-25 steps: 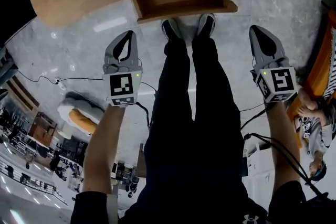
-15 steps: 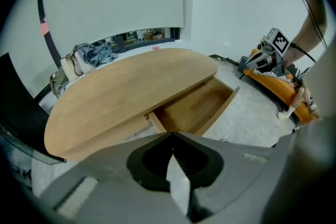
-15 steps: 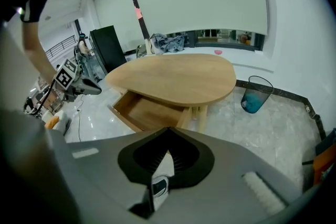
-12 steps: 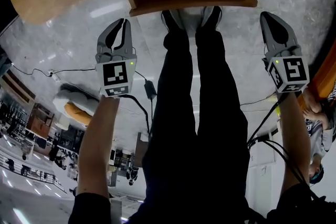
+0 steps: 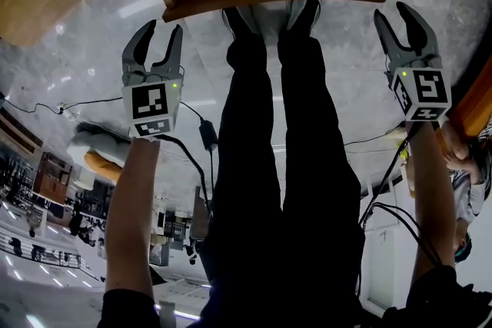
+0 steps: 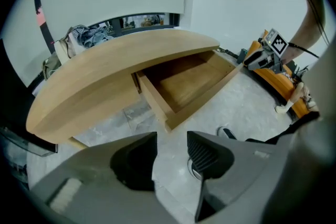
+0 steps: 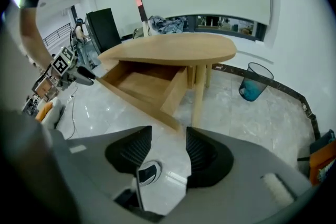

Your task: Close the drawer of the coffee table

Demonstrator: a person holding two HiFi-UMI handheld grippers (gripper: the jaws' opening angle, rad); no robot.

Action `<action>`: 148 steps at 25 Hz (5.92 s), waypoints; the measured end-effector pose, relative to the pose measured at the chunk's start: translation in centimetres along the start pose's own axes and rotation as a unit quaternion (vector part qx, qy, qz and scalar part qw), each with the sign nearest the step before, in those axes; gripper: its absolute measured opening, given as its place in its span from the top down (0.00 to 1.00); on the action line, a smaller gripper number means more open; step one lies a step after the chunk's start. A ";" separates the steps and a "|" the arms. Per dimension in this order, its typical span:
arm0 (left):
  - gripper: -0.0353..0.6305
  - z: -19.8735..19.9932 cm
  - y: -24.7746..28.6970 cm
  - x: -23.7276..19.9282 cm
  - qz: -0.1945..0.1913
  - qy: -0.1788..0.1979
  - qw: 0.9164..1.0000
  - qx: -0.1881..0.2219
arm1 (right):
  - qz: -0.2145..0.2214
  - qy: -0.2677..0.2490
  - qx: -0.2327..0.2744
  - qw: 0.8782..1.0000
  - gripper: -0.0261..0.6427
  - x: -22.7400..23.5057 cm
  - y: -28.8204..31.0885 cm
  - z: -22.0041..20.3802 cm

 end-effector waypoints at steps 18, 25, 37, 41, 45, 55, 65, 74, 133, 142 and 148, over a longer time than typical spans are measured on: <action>0.69 -0.2 4.2 0.9 0.000 -0.109 0.994 -0.011 | -0.007 -0.001 -0.035 0.999 0.77 1.1 5.5 -2.0; 0.73 0.1 3.6 0.2 0.001 -0.129 0.992 -0.010 | -0.008 0.022 -0.035 0.999 0.79 0.7 5.1 -1.4; 0.73 1.2 2.6 0.6 -0.001 -0.150 0.989 0.009 | -0.009 0.044 -0.027 0.999 0.79 1.2 3.8 -0.7; 0.73 1.9 2.8 -0.1 0.005 -0.164 0.986 0.011 | -0.010 0.045 -0.023 0.999 0.79 1.6 4.3 0.3; 0.73 3.6 3.7 -1.1 0.007 -0.160 0.987 0.024 | -0.011 0.047 -0.016 0.999 0.79 2.7 5.1 1.4; 0.73 6.1 4.7 -2.4 0.018 -0.176 0.983 0.056 | -0.009 0.043 -0.012 0.999 0.79 4.6 6.1 3.5; 0.73 8.2 5.2 -3.3 0.031 -0.201 0.977 0.070 | -0.014 0.051 -0.002 0.999 0.79 6.1 6.5 5.3; 0.73 8.9 6.0 -4.5 0.035 -0.217 0.972 0.082 | 0.000 0.033 0.003 0.999 0.79 6.7 7.8 6.4; 0.79 28.6 -24.0 11.5 -0.104 -0.211 0.945 0.227 | 0.073 0.119 0.243 0.960 0.91 -2.8 -23.1 26.0; 0.94 37.3 -41.5 12.5 -0.083 -0.163 0.919 0.348 | 0.077 0.059 0.382 0.919 0.96 -3.6 -38.9 37.7; 0.94 42.2 -53.3 10.4 -0.013 -0.104 0.892 0.440 | 0.074 0.007 0.453 0.888 0.96 -7.0 -47.1 45.5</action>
Point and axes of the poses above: the fingertips, and each gripper's own axes: y forward along the fingers, x to its right, z out of its top, the point moved 2 cm from there along -y, backward along the fingers, and after that the axes turned 6 degrees about -y, right-handed, at the moved point
